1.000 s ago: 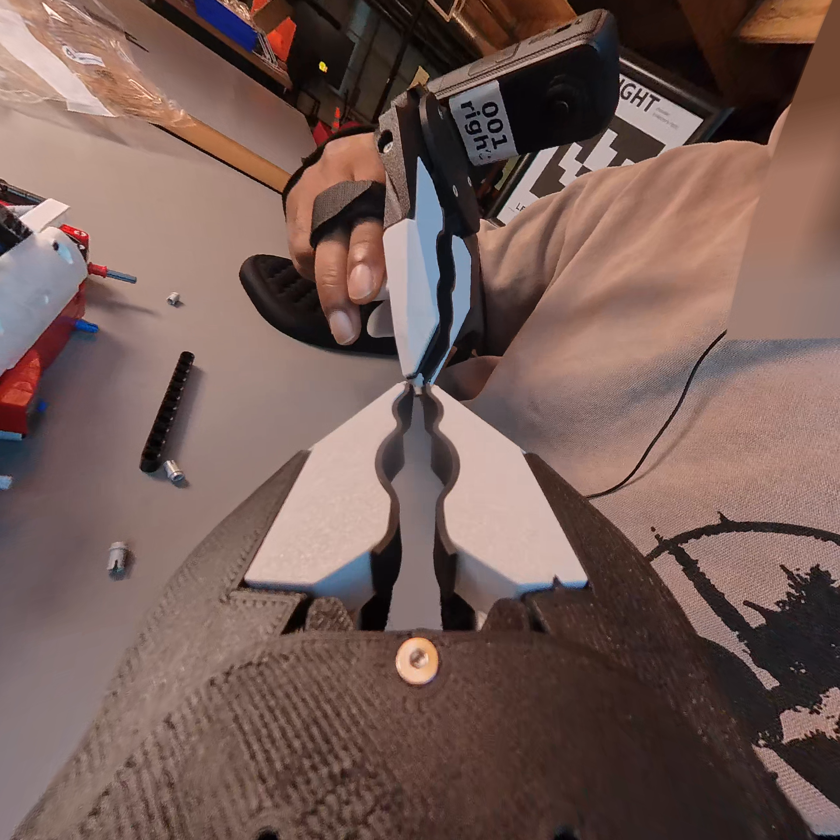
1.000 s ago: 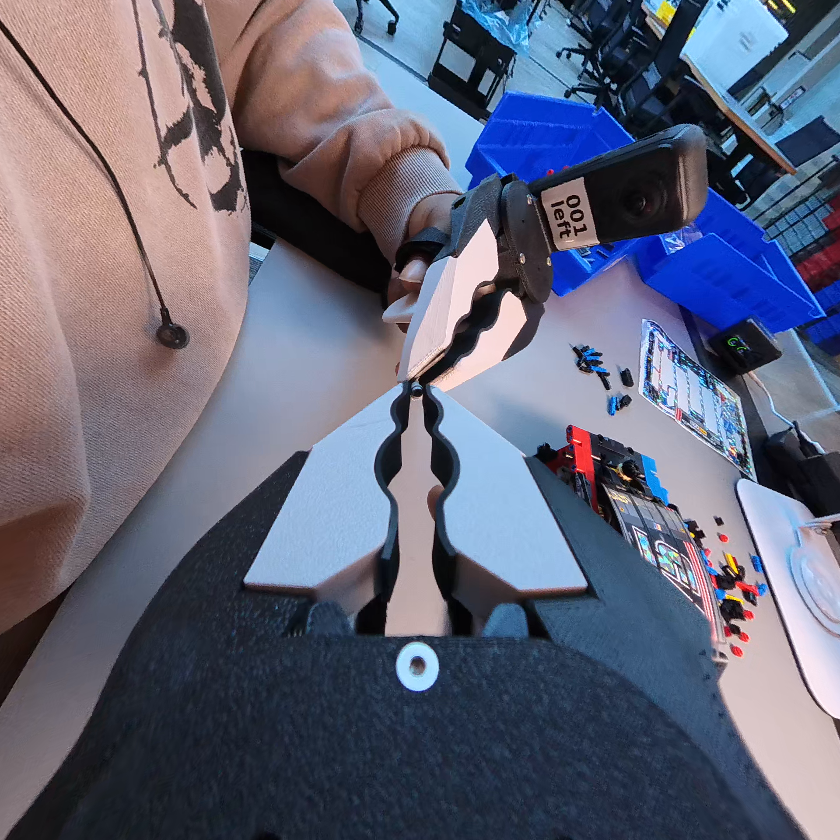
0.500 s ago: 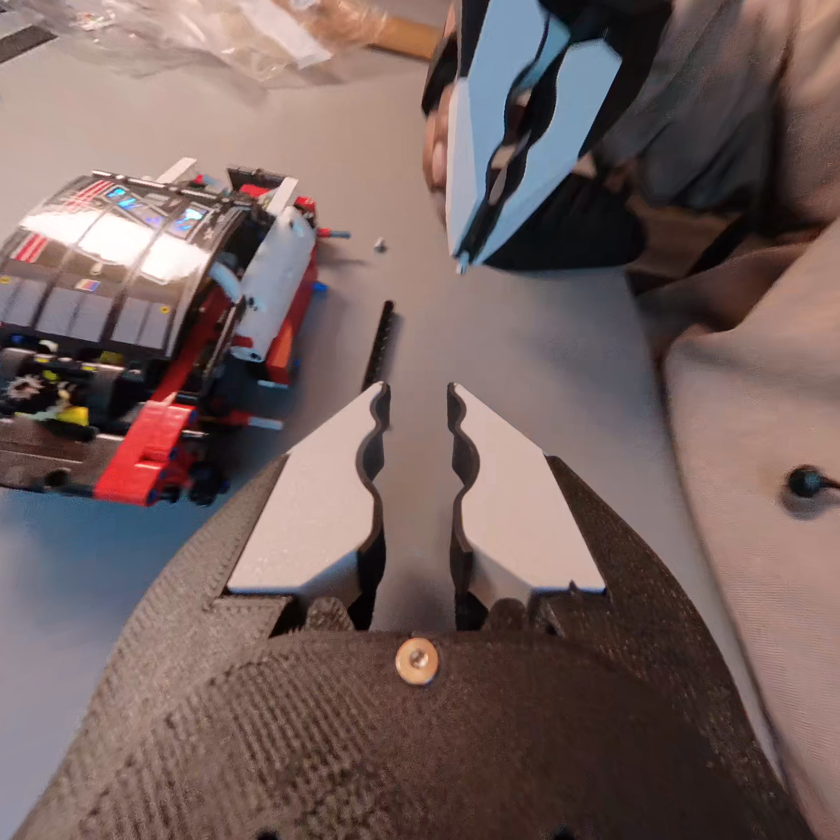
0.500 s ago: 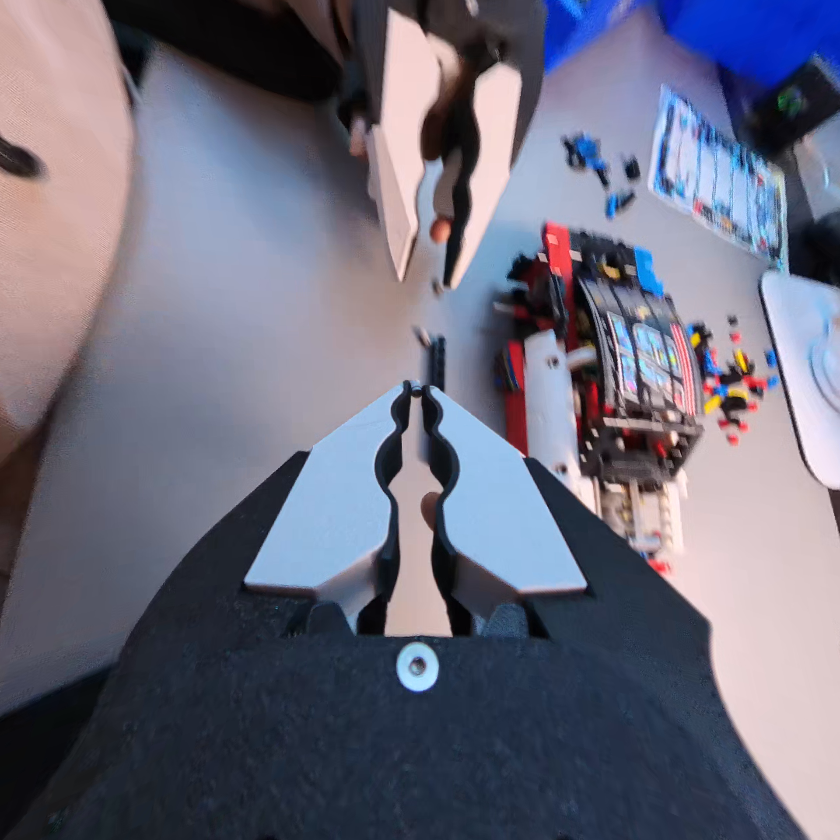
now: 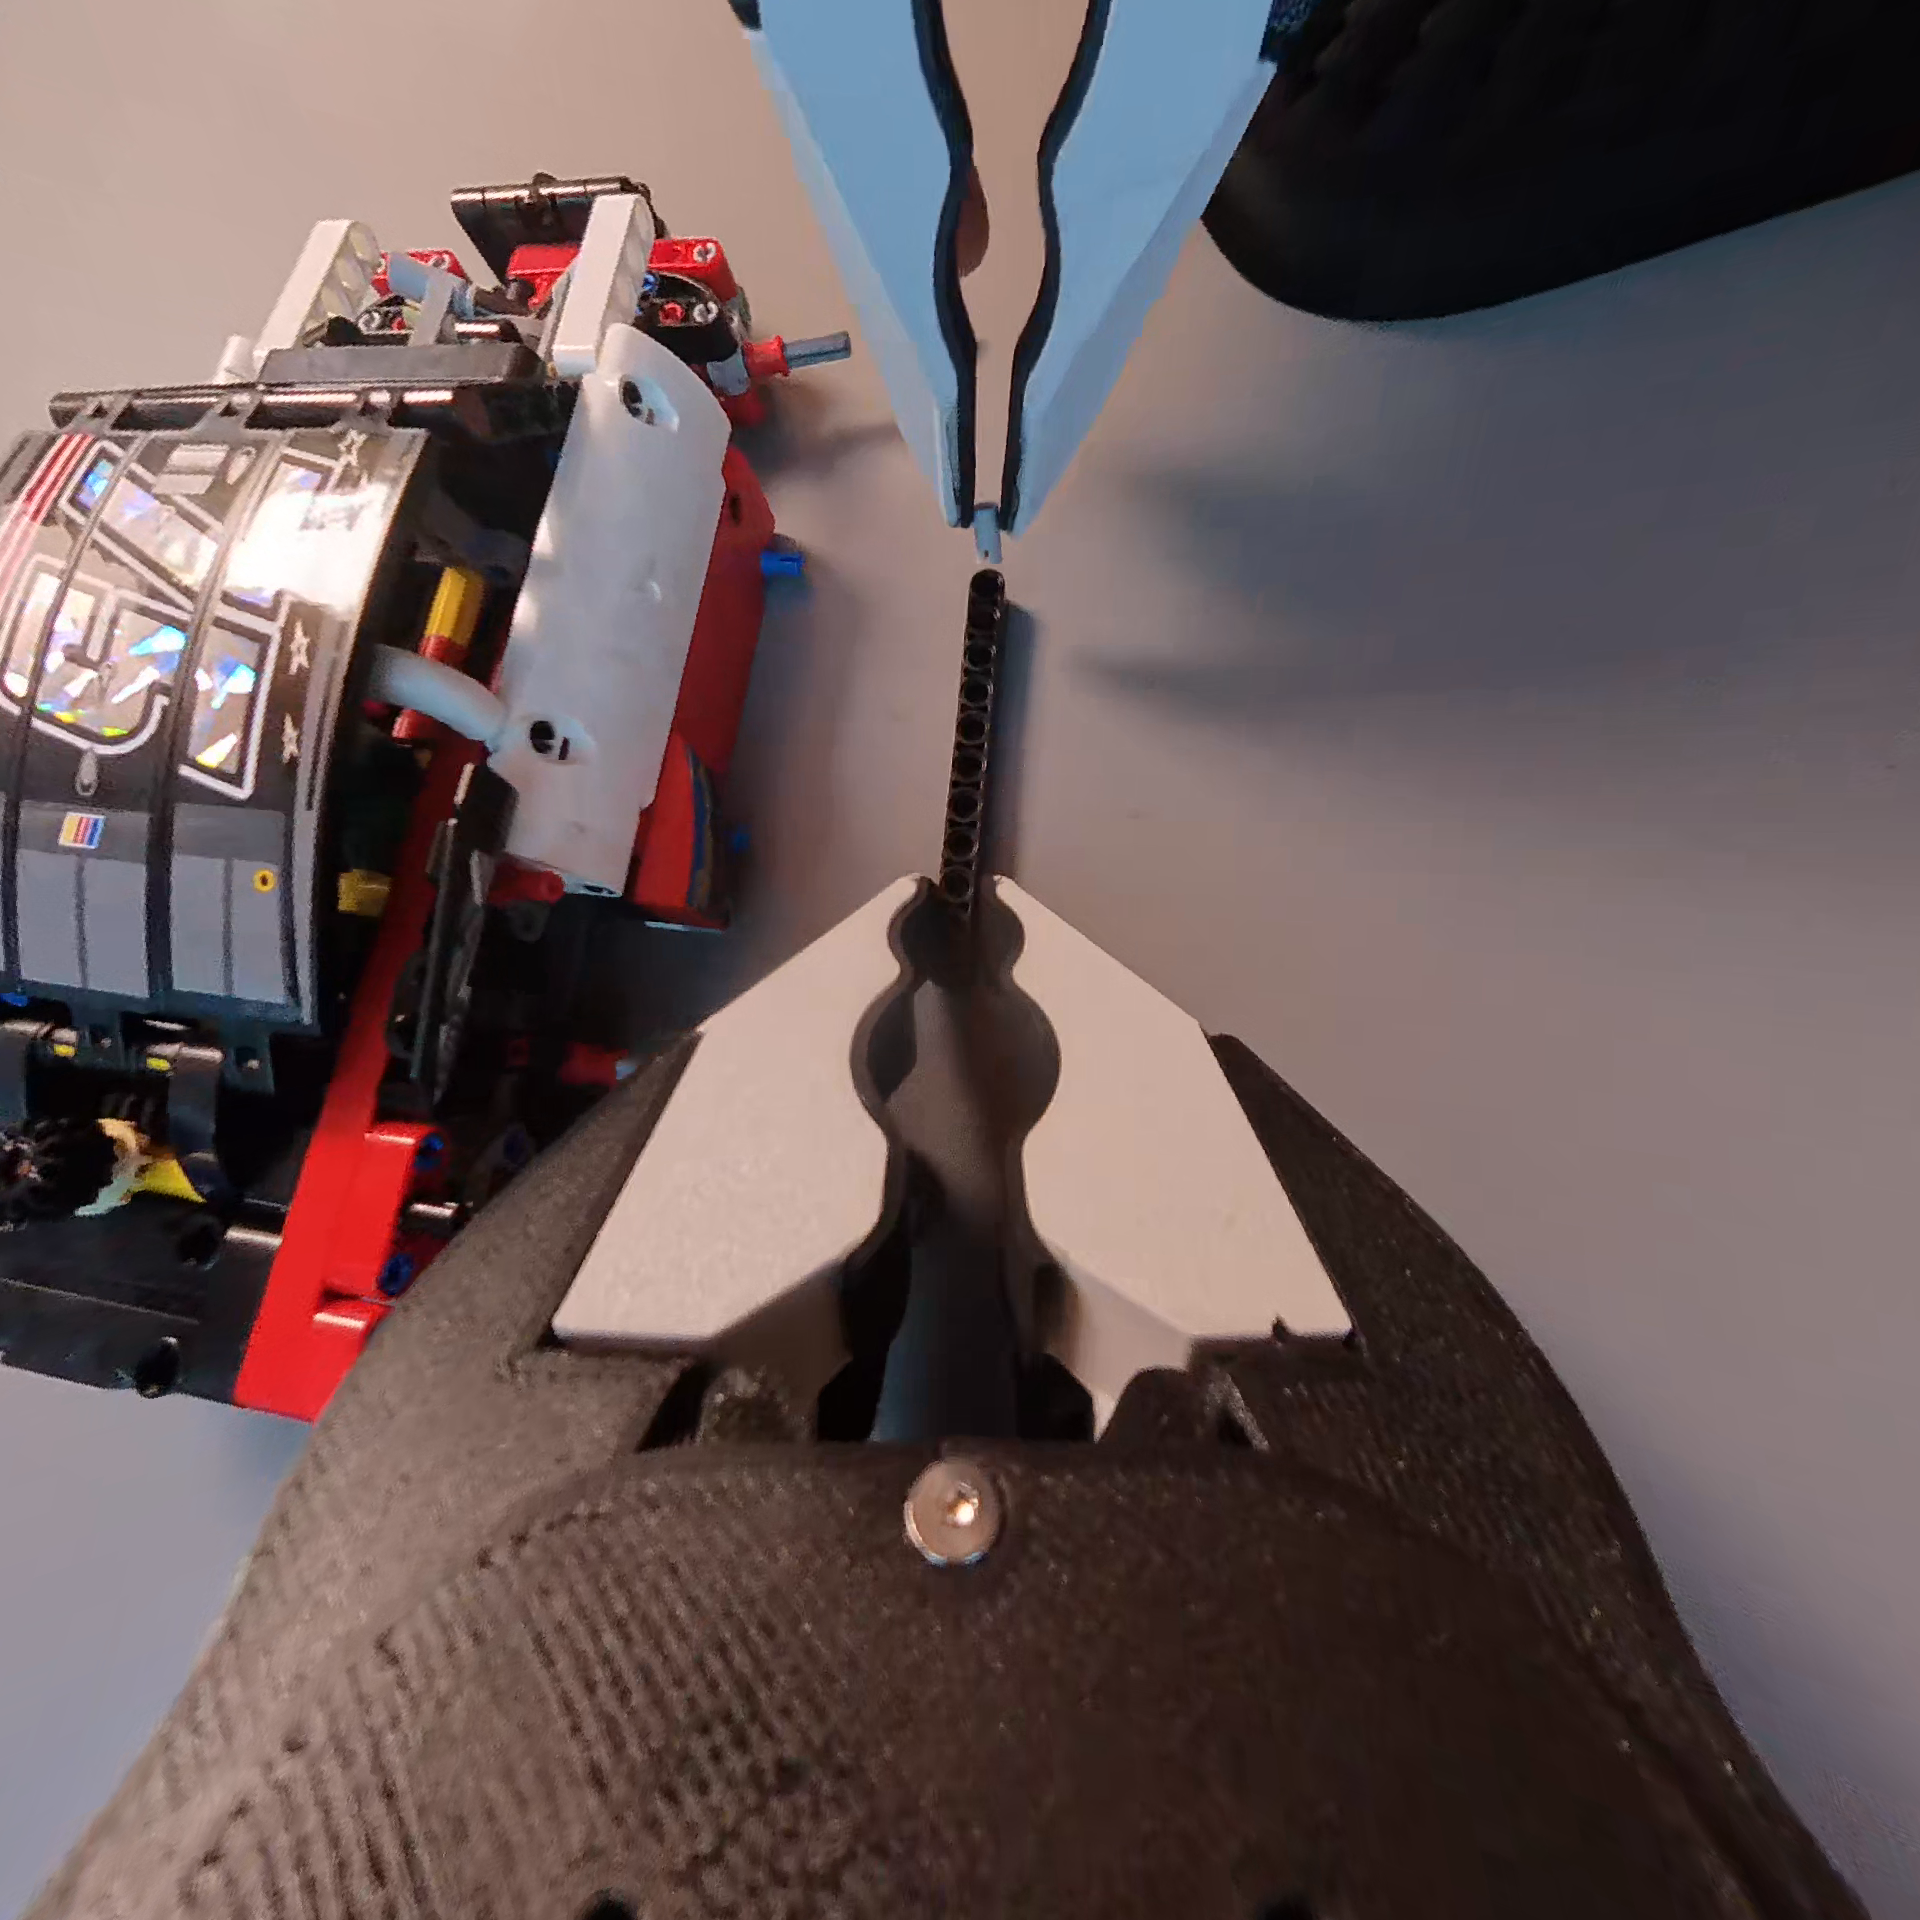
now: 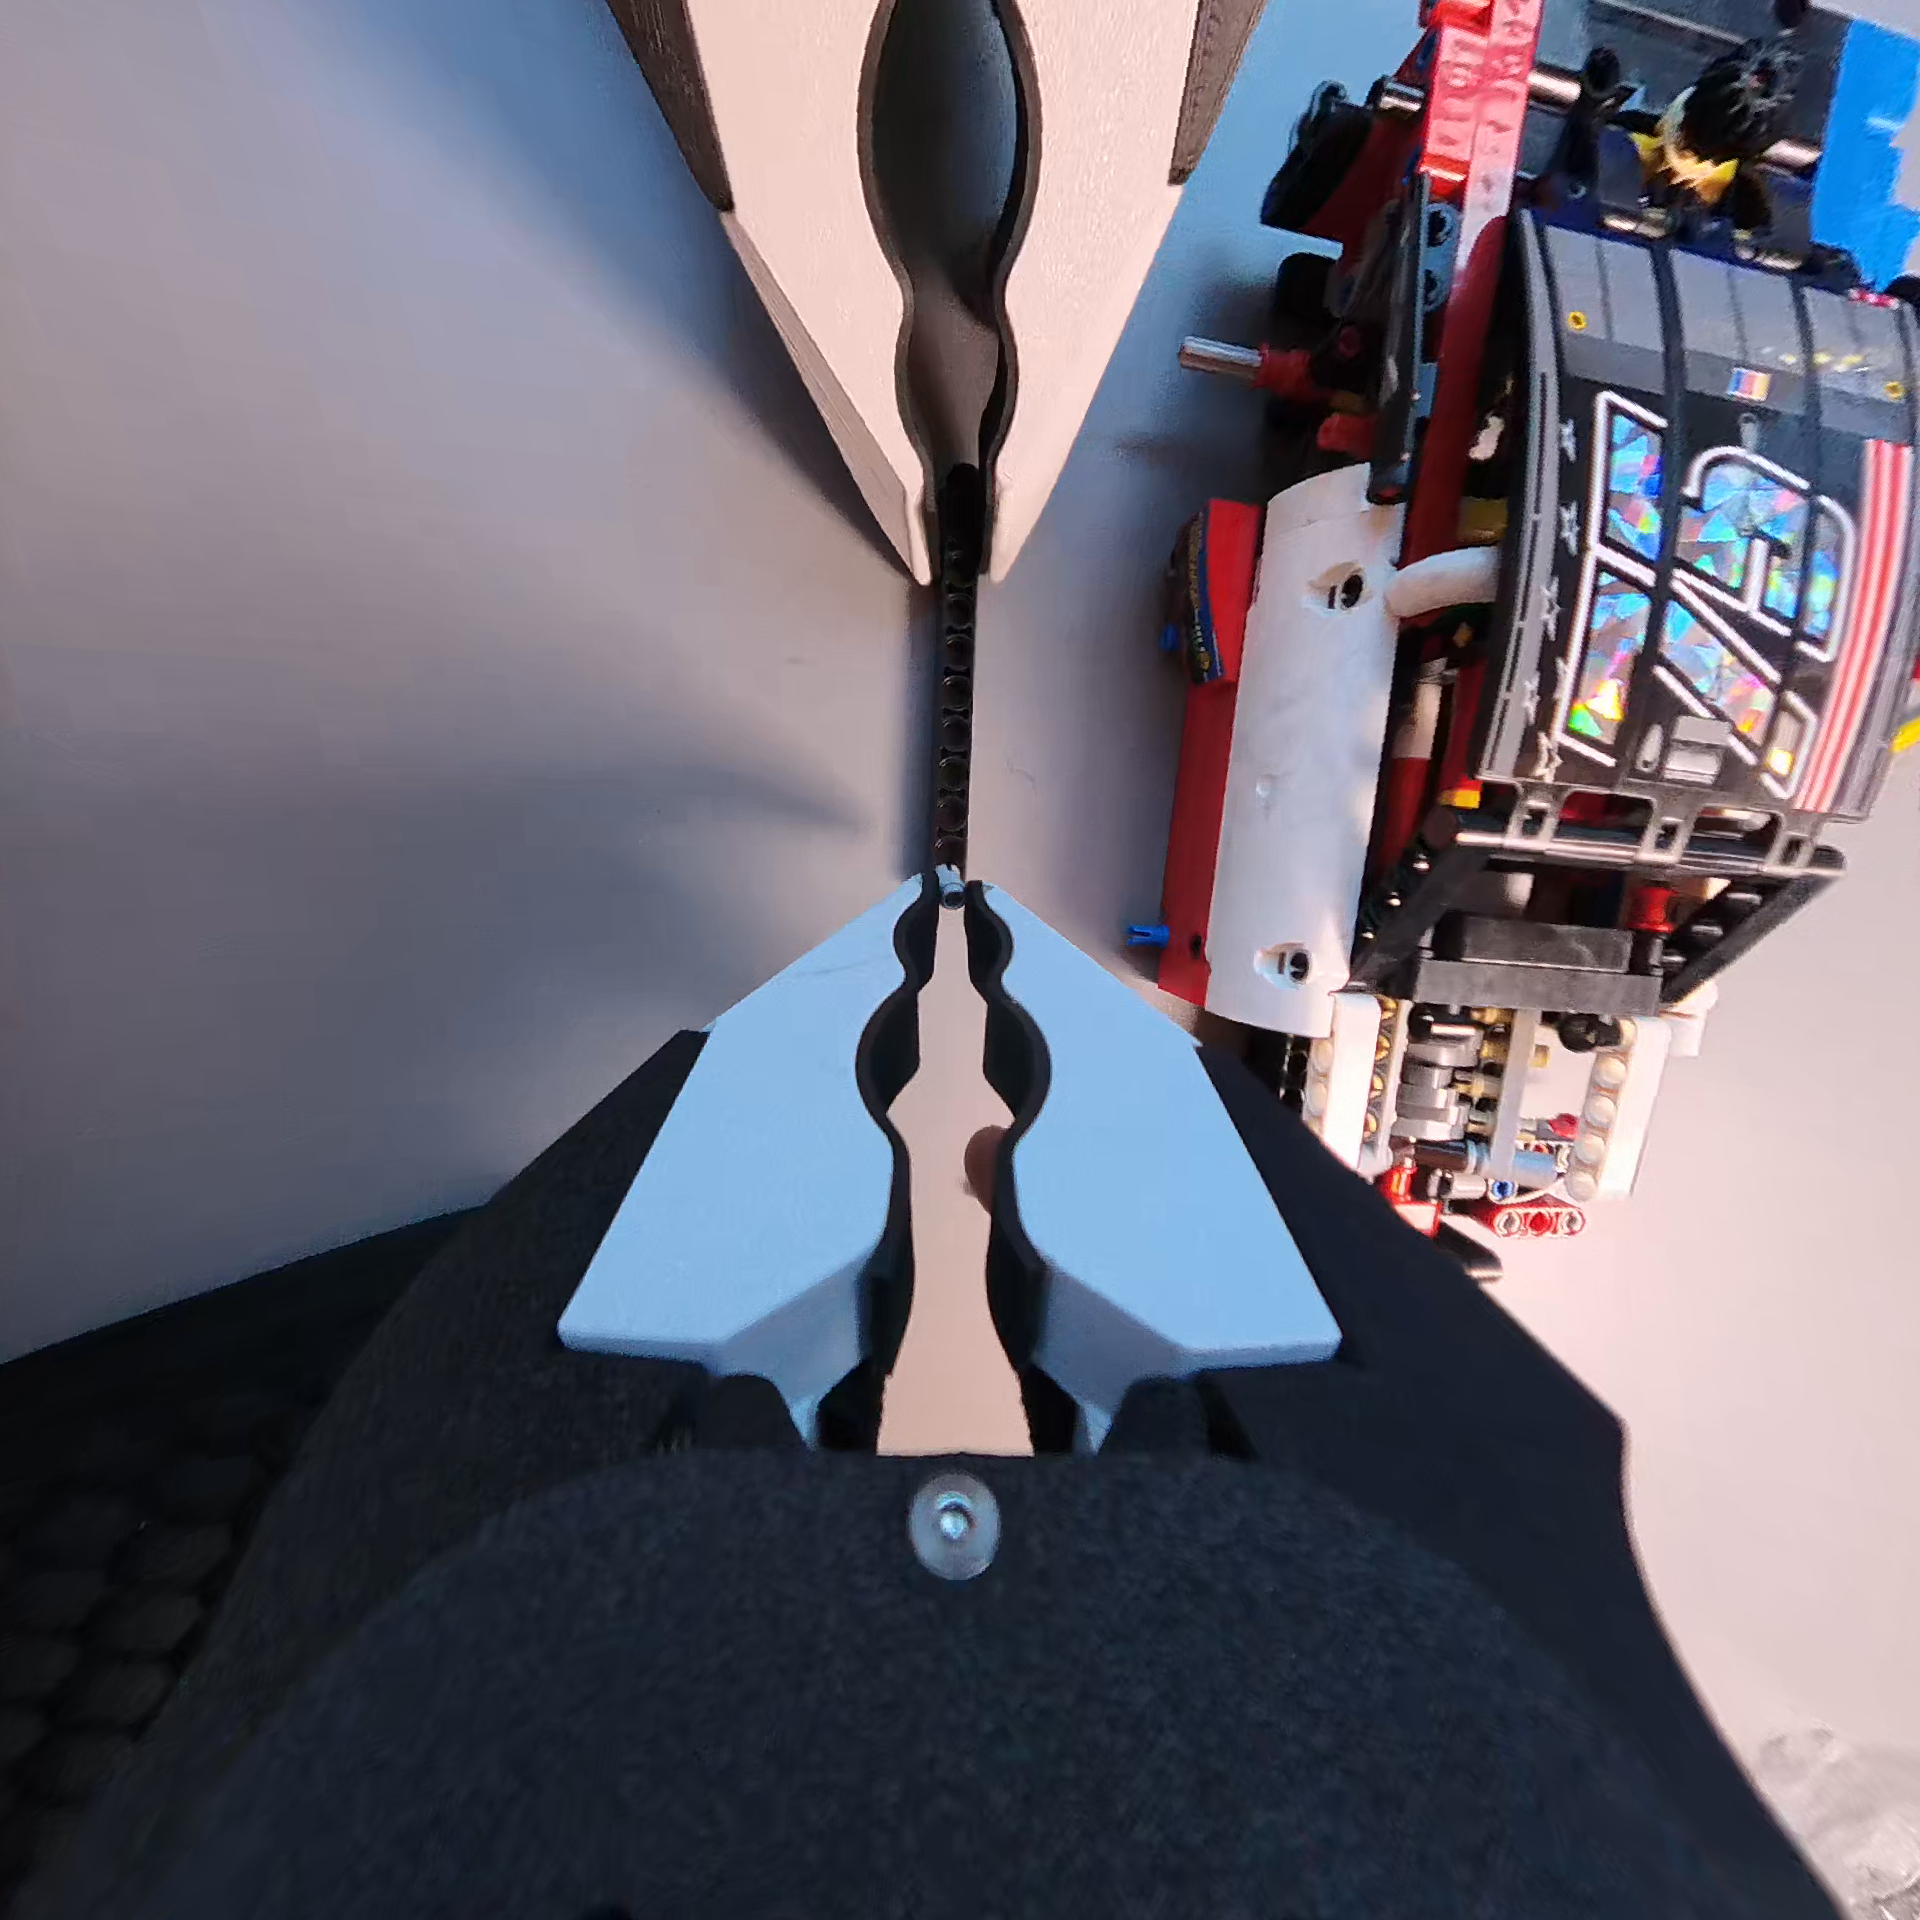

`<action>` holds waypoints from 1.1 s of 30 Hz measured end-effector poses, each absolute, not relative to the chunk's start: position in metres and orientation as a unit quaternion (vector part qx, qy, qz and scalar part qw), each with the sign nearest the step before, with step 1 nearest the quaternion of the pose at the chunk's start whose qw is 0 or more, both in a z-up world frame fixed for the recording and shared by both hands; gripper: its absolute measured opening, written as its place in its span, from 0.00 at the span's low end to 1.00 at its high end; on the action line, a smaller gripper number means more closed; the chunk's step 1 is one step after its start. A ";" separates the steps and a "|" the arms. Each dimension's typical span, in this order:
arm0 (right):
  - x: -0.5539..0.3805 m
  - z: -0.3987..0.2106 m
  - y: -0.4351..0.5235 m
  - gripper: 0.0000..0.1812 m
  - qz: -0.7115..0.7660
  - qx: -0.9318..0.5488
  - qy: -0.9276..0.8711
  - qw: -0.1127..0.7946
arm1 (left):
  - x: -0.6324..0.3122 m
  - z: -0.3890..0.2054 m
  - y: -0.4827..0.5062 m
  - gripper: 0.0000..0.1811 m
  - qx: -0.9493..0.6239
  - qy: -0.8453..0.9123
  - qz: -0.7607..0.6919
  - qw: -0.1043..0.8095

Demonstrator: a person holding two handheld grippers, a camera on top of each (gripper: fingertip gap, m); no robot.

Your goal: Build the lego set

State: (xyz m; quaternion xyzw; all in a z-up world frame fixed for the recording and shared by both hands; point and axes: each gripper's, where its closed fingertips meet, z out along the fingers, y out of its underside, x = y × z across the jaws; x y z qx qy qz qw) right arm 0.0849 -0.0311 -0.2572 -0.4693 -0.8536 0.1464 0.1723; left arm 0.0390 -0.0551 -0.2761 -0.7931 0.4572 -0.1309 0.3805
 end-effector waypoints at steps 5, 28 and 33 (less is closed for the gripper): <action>0.085 -0.262 -0.030 0.01 0.127 -0.466 -0.861 0.156 | 0.039 -0.276 -0.059 0.03 -0.796 0.453 -0.131 0.379; 0.084 -0.269 -0.033 0.01 0.074 -0.450 -0.883 0.109 | 0.040 -0.276 -0.064 0.03 -0.781 0.463 -0.124 0.401; 0.083 -0.269 -0.033 0.01 0.068 -0.450 -0.885 0.099 | 0.040 -0.276 -0.064 0.03 -0.777 0.464 -0.122 0.407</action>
